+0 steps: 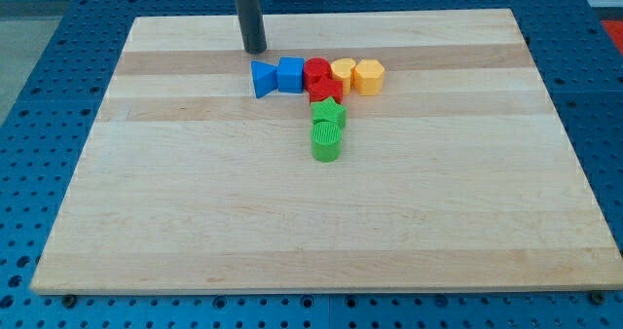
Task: Move the blue cube diagonally below to the red circle
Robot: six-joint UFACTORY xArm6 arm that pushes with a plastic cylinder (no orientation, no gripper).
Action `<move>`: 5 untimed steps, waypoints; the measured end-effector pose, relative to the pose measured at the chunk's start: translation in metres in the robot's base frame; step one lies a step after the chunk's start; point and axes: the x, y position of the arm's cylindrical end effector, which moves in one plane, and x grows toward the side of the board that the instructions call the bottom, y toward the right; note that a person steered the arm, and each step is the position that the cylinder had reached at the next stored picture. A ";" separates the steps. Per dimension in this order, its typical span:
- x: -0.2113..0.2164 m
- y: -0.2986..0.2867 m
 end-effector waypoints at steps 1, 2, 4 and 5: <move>0.007 0.005; 0.019 0.010; 0.089 0.018; 0.133 0.018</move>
